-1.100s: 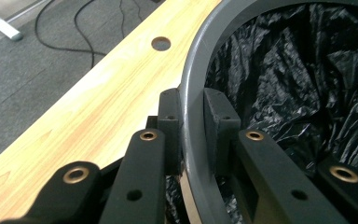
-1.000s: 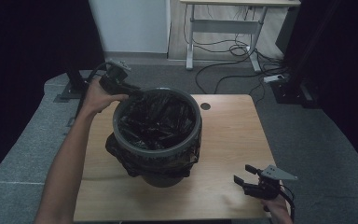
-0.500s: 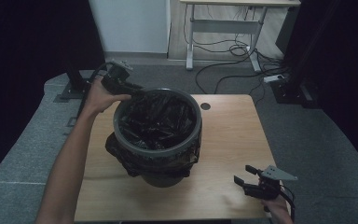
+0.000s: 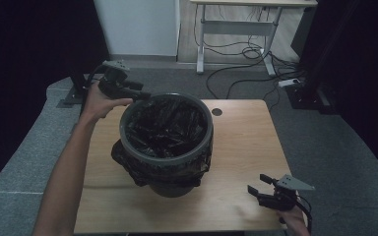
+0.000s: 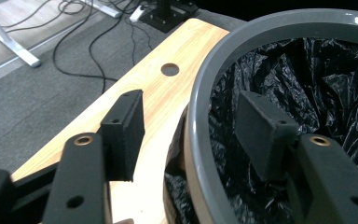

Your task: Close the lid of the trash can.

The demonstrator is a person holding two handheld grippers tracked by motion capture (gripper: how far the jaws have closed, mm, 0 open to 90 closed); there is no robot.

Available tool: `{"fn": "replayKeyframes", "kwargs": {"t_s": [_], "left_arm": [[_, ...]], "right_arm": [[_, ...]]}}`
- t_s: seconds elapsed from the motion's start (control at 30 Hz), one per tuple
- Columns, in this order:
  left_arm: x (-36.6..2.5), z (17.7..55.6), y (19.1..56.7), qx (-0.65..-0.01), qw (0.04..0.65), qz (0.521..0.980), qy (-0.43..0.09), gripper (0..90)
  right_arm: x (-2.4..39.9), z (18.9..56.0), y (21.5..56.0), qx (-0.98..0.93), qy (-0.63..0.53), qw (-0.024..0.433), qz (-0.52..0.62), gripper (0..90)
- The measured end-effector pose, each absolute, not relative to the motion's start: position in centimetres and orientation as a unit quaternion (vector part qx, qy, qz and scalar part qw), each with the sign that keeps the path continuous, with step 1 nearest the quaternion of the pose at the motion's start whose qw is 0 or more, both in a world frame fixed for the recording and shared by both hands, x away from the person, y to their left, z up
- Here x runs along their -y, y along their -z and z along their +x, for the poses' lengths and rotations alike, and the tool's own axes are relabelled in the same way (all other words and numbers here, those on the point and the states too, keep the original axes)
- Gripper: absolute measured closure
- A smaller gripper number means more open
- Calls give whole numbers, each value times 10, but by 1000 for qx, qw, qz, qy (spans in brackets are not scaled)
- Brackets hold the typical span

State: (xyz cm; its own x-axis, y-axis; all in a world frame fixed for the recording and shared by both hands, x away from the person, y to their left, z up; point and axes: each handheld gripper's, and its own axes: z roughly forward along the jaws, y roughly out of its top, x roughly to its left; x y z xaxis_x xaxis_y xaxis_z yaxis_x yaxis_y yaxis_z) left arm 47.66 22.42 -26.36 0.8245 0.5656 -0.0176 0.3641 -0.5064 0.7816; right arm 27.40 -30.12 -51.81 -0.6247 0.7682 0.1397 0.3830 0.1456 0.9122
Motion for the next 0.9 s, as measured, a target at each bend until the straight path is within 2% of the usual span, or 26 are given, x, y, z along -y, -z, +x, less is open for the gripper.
{"fn": "replayKeyframes", "kwargs": {"t_s": [0.3, 0.9], "left_arm": [[-247, 457, 261, -278, 433, 846, -139, 359], [-310, 421, 268, -318, 452, 816, -169, 345]], "right_arm": [[298, 274, 518, -736, -522, 183, 389, 250], [294, 275, 518, -740, -521, 183, 384, 250]]}}
